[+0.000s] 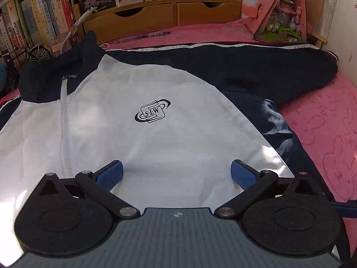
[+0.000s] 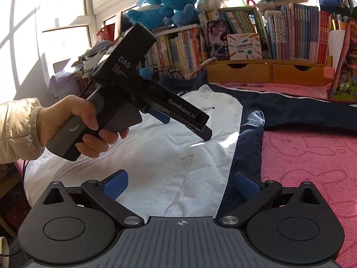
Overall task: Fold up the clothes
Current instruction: 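Move the open right gripper over the navy sleeve toward its striped cuff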
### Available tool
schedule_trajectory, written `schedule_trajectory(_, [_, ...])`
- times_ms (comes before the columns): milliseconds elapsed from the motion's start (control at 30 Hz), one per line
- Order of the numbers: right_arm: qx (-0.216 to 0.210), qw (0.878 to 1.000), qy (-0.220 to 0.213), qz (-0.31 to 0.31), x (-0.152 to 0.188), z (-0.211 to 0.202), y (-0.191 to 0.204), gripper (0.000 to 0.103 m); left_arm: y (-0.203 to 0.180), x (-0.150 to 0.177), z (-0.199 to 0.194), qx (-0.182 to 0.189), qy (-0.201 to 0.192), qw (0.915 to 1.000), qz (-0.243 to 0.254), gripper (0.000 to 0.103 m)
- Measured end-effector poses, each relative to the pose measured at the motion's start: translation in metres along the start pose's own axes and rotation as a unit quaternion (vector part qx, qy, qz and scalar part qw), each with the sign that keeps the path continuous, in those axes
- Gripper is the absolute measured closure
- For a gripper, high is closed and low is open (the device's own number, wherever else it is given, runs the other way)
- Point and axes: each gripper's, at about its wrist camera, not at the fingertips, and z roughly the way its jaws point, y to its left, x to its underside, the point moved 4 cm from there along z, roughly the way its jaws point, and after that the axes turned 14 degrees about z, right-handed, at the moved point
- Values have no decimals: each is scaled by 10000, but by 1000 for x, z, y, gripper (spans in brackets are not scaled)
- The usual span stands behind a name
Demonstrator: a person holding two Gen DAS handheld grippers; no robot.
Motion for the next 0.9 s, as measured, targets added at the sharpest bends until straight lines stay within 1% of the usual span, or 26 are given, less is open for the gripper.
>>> schedule_trajectory(67, [-64, 10000, -54, -23, 4, 4, -2, 0, 5, -13, 12, -127, 46, 9999, -103, 0])
schedule_trajectory(133, [-198, 9996, -140, 113, 4, 3, -6, 0, 10, -28, 25, -229, 66, 9994, -258, 0])
schedule_trajectory(267, [-587, 9957, -319, 645, 3, -3, -18, 0, 22, -53, 49, -384, 82, 9983, -438, 0])
schedule_trajectory(333, [-700, 9938, -362, 778, 3, -4, -22, 0, 28, -65, 61, -457, 86, 9975, -526, 0])
schedule_trajectory(467, [-709, 9939, -360, 761, 3, -5, -21, 0, 46, -84, 84, -602, 83, 9957, -705, 0])
schedule_trajectory(600, [-674, 9947, -339, 703, 3, -5, -19, 0, 67, -98, 103, -878, 89, 9910, -1011, 0])
schedule_trajectory(800, [-731, 9936, -337, 790, 2, -5, -21, 0, 75, -114, 122, -1013, 43, 9894, -1035, 0])
schedule_trajectory(900, [-770, 9927, -348, 856, 3, -5, -23, 0, 79, -123, 127, -985, 313, 9888, -1077, 0])
